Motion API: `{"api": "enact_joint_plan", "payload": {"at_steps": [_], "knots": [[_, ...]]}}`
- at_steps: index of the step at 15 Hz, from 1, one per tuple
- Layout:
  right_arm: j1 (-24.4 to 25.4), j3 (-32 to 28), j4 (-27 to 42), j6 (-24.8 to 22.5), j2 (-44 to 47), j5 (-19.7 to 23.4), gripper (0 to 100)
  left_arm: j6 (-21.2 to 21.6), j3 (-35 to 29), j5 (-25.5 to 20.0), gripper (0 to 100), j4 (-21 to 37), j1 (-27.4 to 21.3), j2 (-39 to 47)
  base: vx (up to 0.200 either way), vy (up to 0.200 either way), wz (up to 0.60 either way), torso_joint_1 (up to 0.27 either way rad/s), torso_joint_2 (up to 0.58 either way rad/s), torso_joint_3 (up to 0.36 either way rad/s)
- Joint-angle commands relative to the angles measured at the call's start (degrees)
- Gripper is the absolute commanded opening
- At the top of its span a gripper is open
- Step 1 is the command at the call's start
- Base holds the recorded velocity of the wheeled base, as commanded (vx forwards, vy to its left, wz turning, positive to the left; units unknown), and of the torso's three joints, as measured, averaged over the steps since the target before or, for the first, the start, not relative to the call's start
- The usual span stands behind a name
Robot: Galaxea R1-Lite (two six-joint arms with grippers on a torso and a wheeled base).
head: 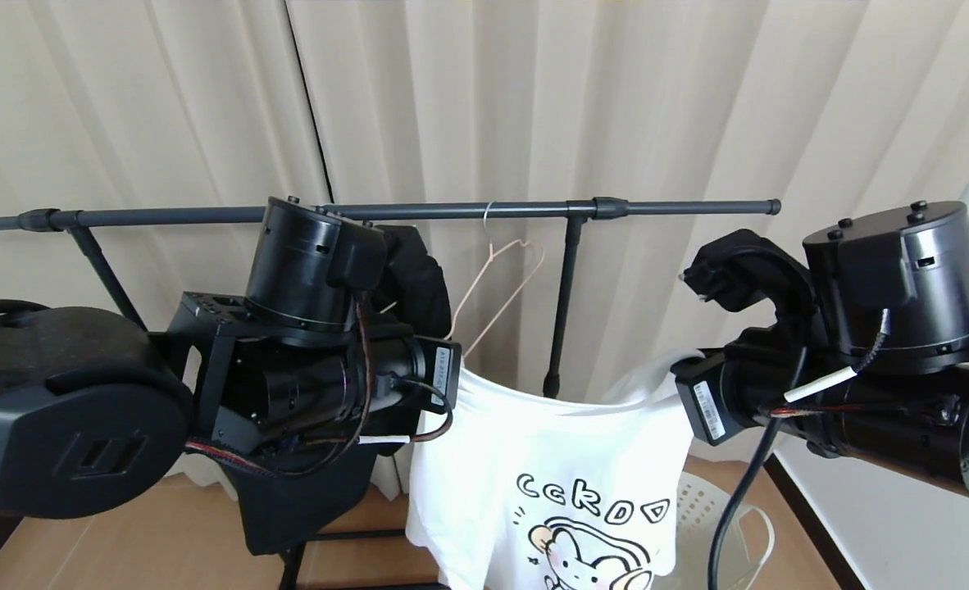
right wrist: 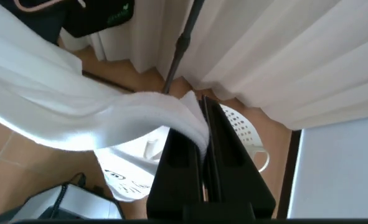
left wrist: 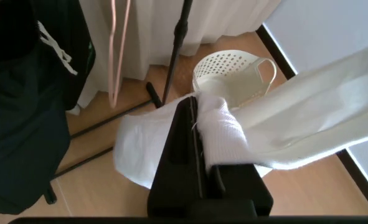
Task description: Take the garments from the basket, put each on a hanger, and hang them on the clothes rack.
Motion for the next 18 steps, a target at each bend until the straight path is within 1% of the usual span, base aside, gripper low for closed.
{"api": "enact_joint_plan", "payload": {"at_steps": [1,3,5,8,9,13,14,16,17,18], "knots": [[0.04,-0.26,-2.07,0.99,-0.23,-0.06,0,1.7,-0.01,1.07,0,-0.23,-0.02,-1.48,0.0,0.0,0.0,0.0,0.0,0.0],[0.04,-1.58,-3.74,3.18,-0.32,-0.15,0,2.75,-0.45,1.16,0,-0.23,-0.02,-3.06,0.0,0.0,0.0,0.0,0.0,0.0],[-0.05,-3.08,-3.91,5.38,-1.37,0.03,0,3.63,-0.63,1.42,0,-0.32,-0.02,-4.99,0.0,0.0,0.0,0.0,0.0,0.0],[-0.05,-2.99,-5.14,5.56,-3.57,0.29,0,4.16,-0.72,1.42,0,-0.5,0.33,-5.78,0.0,0.0,0.0,0.0,0.0,0.0],[-0.05,-2.81,-5.23,5.64,-3.74,0.12,0,5.04,-0.98,1.42,0,-0.58,1.04,-5.61,0.0,0.0,0.0,0.0,0.0,0.0],[0.83,-0.62,-5.14,5.38,-3.66,-0.32,0,5.65,-6.34,0.81,0,-0.58,2.62,-2.44,0.0,0.0,0.0,0.0,0.0,0.0],[2.33,0.0,-4.35,5.21,-4.1,-0.15,0,5.83,-9.24,0.37,0,-0.5,3.32,-0.25,0.0,0.0,0.0,0.0,0.0,0.0],[5.49,1.49,-4.0,4.15,-4.62,0.03,0,8.46,-12.85,-2.45,0,-0.58,4.64,2.22,0.0,0.0,0.0,0.0,0.0,0.0],[8.04,2.46,-4.0,3.97,-4.8,0.12,0,10.13,-14.78,-5.35,0,-0.67,5.08,3.36,0.0,0.0,0.0,0.0,0.0,0.0],[9.53,2.64,-3.91,3.97,-4.71,0.2,0,10.57,-15.75,-6.93,0,-0.67,5.08,3.97,0.0,0.0,0.0,0.0,0.0,0.0]]}}
